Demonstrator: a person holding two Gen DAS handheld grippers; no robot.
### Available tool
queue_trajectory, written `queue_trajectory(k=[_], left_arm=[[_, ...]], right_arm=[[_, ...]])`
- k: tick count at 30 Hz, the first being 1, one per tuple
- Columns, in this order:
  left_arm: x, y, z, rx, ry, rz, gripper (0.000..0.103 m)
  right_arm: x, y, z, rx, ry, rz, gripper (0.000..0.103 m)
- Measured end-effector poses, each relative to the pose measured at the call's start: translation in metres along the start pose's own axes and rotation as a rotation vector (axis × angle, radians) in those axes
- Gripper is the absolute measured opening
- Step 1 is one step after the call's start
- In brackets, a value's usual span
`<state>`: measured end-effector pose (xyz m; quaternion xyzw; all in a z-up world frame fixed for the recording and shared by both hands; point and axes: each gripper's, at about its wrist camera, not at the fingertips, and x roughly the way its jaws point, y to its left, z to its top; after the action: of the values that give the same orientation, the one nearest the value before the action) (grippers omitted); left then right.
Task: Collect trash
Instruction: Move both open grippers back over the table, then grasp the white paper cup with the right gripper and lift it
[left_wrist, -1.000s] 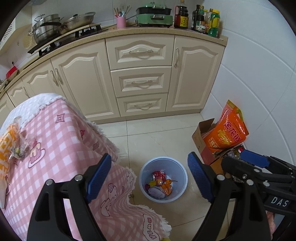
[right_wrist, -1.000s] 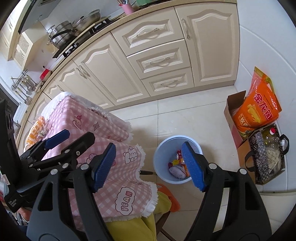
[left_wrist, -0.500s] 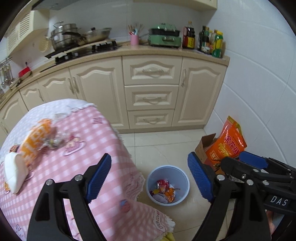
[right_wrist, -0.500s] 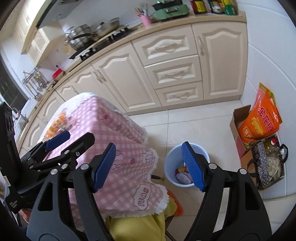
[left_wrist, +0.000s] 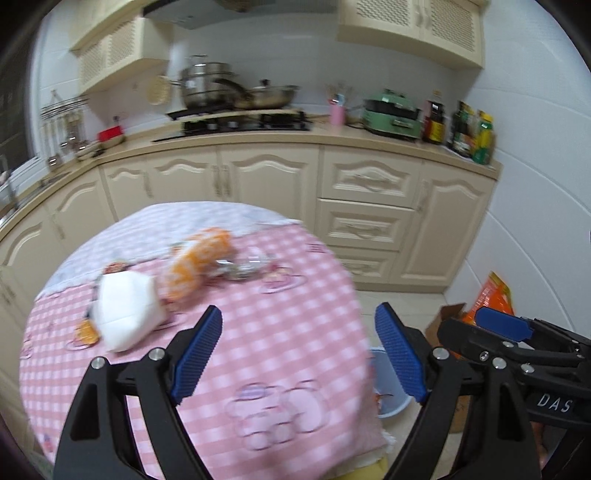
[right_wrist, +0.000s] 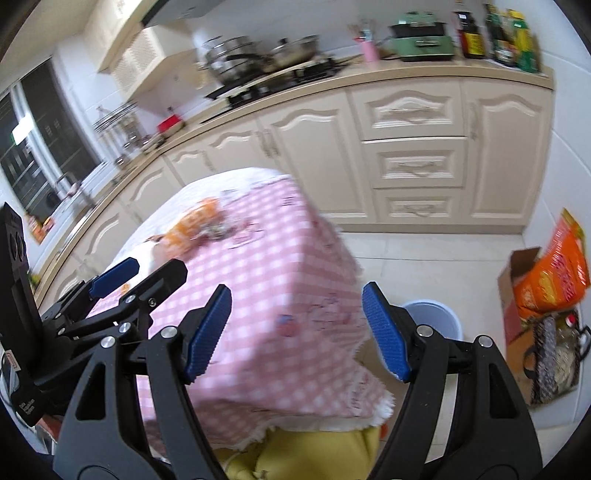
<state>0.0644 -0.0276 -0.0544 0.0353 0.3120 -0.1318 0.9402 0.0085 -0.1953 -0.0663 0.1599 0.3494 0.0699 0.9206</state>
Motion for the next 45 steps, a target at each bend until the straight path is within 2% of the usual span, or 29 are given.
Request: queue_trajectory(k=[8,16,24,29,32,38,43,45], left_arm=[[-0.016,0.082,-0.007,-0.120,-0.009,0.132,0.083],[-0.018,0.159,-0.023,-0.225,0.012,0.248,0.083],[-0.010,0.223,-0.045,-0.306,0.055,0.328,0.083],[-0.004,0.254,-0.055,-0.352,0.078,0.363,0.083],[-0.001,0.272,-0.061,-0.382,0.090,0.371,0.083],[0.006,0.295,-0.069,-0.418,0.106,0.371,0.083],[0.012,0.307,-0.074,-0.436,0.119,0.367,0.083],[0.014,0.308,-0.074,-0.436,0.122,0.364,0.083]], right_arm=[[0.042,0.069,0.004,-0.116,0.073,0.088,0.073],[0.102,0.141,0.002,-0.241,0.178,0.156,0.073],[0.157,0.197,-0.003,-0.323,0.258,0.165,0.078],[0.180,0.225,-0.001,-0.374,0.260,0.116,0.086],[0.195,0.239,-0.003,-0.404,0.270,0.083,0.087],[0.224,0.265,-0.009,-0.495,0.242,-0.084,0.090],[0.247,0.267,-0.013,-0.522,0.253,-0.199,0.090],[0.252,0.262,-0.012,-0.489,0.265,-0.186,0.090]])
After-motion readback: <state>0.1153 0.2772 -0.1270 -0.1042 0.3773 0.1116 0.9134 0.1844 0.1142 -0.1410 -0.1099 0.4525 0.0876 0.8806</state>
